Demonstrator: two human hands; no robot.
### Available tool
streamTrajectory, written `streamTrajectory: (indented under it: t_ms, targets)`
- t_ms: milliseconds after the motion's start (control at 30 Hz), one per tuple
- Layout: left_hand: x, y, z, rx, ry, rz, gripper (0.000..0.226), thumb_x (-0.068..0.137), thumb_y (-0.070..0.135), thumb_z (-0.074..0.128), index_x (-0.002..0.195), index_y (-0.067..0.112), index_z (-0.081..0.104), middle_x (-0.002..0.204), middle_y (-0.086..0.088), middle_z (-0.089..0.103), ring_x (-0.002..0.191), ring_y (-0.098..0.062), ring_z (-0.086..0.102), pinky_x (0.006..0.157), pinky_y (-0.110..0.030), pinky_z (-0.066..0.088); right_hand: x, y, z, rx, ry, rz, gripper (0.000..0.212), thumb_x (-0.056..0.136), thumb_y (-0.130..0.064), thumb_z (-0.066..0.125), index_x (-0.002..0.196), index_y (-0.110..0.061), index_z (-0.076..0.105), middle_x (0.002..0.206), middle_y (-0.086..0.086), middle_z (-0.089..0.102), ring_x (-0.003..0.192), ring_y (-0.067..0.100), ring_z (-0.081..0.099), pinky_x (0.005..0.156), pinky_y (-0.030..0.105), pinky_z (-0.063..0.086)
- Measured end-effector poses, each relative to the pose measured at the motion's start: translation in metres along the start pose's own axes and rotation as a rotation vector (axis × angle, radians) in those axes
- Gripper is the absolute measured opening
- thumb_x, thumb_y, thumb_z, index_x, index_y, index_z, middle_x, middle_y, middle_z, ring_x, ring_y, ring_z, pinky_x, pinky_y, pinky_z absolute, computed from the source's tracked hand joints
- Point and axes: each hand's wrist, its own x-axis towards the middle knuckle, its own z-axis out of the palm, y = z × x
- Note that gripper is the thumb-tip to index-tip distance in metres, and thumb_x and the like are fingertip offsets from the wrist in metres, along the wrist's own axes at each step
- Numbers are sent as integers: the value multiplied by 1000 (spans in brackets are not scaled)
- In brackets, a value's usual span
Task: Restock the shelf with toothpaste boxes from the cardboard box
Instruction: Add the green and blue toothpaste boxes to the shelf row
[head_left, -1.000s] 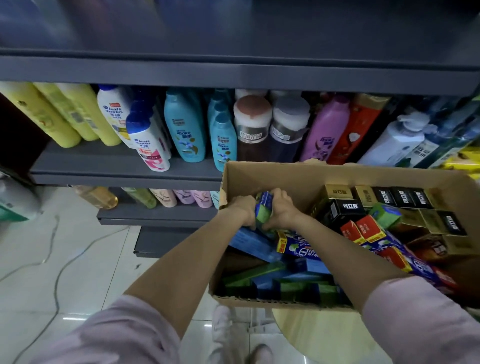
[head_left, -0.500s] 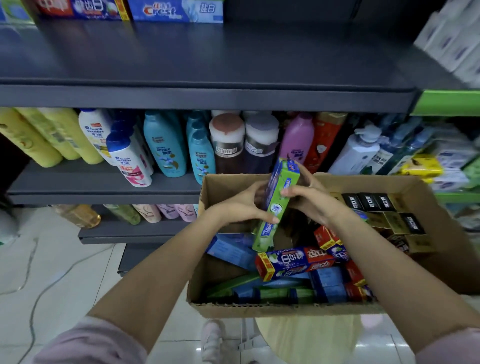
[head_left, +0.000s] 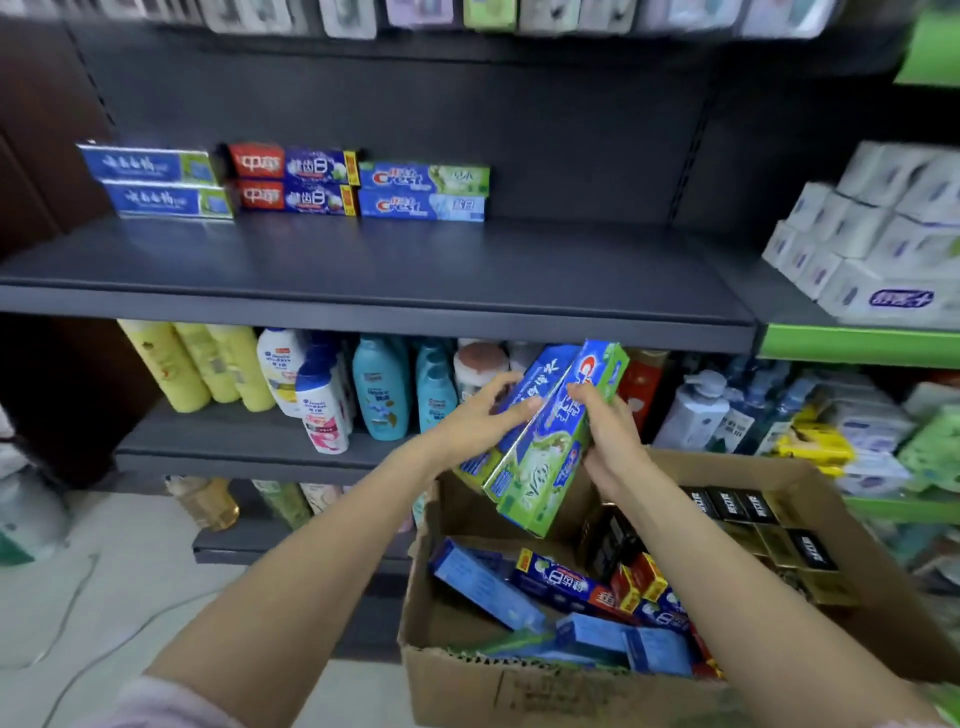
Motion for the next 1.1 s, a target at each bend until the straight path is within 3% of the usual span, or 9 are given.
streamTrajectory:
  t_ms: [100, 167, 300, 500, 700, 833, 933, 1000, 1100]
  targets:
    - [-14, 4, -14, -14, 20, 7, 29, 97, 30, 48, 124, 23, 42, 110, 1, 60, 74, -1, 64, 66, -17, 55, -6, 1, 8, -22, -17, 45, 32, 91, -13, 55, 120, -1, 54, 107, 17, 68, 85, 24, 68, 76, 37, 56]
    - [-22, 8, -26, -23, 22, -9, 21, 97, 28, 48, 118, 23, 45, 98, 2, 63, 65, 1, 65, 59, -14, 52, -10, -2, 17, -94, -28, 12, 28, 90, -12, 55, 115, 1, 58, 97, 14, 70, 78, 22, 68, 73, 36, 56]
    - [-33, 19, -51, 51, 45, -22, 22, 97, 33, 48, 116, 22, 49, 93, 4, 63, 71, -4, 61, 65, -14, 49, -15, -11, 40, -182, -14, -31, 15, 88, -18, 60, 95, -6, 64, 83, 12, 71, 58, 17, 68, 55, 27, 57]
    - [-52, 20, -53, 38, 106, -51, 29, 95, 34, 52, 119, 20, 45, 84, 3, 67, 61, -4, 65, 60, -19, 55, -34, -10, 64, -205, -62, -19, 9, 82, -19, 71, 87, -15, 65, 79, 3, 70, 58, 8, 67, 50, 20, 54]
    - [-78, 21, -51, 3, 257, 53, 80, 83, 16, 71, 143, 18, 19, 127, -8, 54, 98, -15, 64, 83, -32, 57, -44, -21, 87, -405, -141, -178, 16, 77, -14, 73, 92, -17, 67, 94, 5, 73, 88, 24, 70, 82, 41, 57]
    - [-82, 42, -71, 774, 580, 290, 130, 58, 36, 87, 152, 17, -1, 159, -3, 11, 145, -19, 15, 118, -35, 17, -46, -38, 104, -613, -240, -269, 20, 69, -12, 77, 77, -24, 64, 77, -6, 70, 76, 16, 65, 76, 33, 53]
    - [-83, 77, -93, 1081, 538, 289, 123, 53, 49, 86, 150, 16, 17, 149, -3, 33, 138, -22, 30, 115, -36, 22, -46, -61, 123, -715, -330, -319, 20, 69, -11, 77, 78, -22, 64, 77, -3, 68, 75, 16, 63, 72, 32, 50]
    - [-81, 95, -110, 1004, 505, 244, 110, 49, 46, 88, 139, 13, 35, 128, -5, 46, 120, -23, 44, 101, -36, 39, -44, -77, 136, -753, -368, -317, 17, 70, -13, 77, 75, -22, 63, 76, -2, 67, 73, 17, 62, 69, 31, 49]
    - [-75, 102, -135, 856, 586, 251, 88, 46, 42, 91, 119, 11, 53, 112, -5, 46, 109, -22, 46, 92, -35, 43, -34, -95, 159, -833, -359, -350, 20, 68, -21, 78, 80, -16, 62, 79, 2, 65, 74, 19, 58, 67, 32, 44]
